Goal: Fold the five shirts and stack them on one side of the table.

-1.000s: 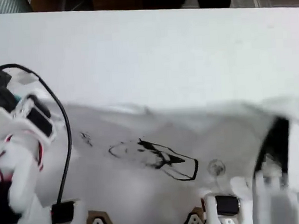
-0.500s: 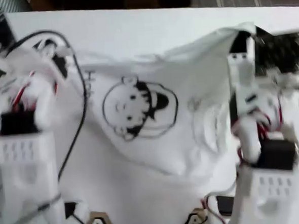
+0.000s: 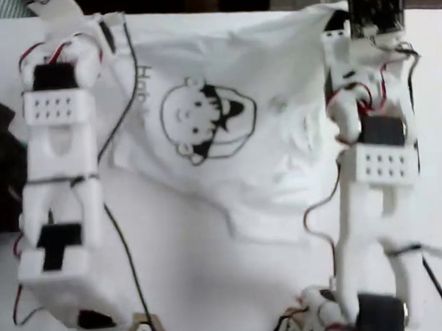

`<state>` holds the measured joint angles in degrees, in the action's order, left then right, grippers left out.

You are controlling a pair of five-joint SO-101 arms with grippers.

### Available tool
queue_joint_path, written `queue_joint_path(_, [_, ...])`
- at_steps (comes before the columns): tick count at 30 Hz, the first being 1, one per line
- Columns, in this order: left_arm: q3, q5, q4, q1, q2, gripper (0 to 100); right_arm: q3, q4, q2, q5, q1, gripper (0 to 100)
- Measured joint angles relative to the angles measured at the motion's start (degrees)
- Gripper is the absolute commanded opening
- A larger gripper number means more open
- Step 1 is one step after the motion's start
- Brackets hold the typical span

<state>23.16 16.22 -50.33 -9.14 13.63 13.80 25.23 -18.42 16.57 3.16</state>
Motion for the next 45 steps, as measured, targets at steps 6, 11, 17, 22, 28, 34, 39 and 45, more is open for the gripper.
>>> queue_joint_path(6, [7.9,0.0,-3.3,-0.1,8.8,3,-3.8,0.3,7.1,0.0,1.0,1.9])
queue_joint_path(11, [18.0,0.1,-15.6,-0.1,8.8,3,-8.3,8.8,5.5,0.0,2.2,1.9])
queue_joint_path(17, [37.7,0.1,-40.5,-0.1,8.8,3,-12.7,25.1,-7.7,0.0,2.1,1.9])
queue_joint_path(22, [52.1,0.0,-50.9,-1.7,8.3,3,-13.1,32.2,-19.6,0.0,0.4,1.9])
queue_joint_path(28, [50.3,-4.8,-51.3,-3.7,-3.4,3,-13.2,39.0,-32.2,0.0,-2.2,1.9])
queue_joint_path(34, [33.8,-14.9,-51.3,-2.5,-24.6,3,-14.0,43.0,-41.3,0.0,-2.5,1.9])
queue_joint_path(39, [18.3,-16.6,-51.3,-2.5,-43.3,3,-17.4,46.8,-47.3,0.0,-2.5,1.9])
queue_joint_path(45, [6.4,-16.6,-51.3,-2.4,-61.5,3,-32.4,54.9,-49.3,0.0,-2.6,1.9])
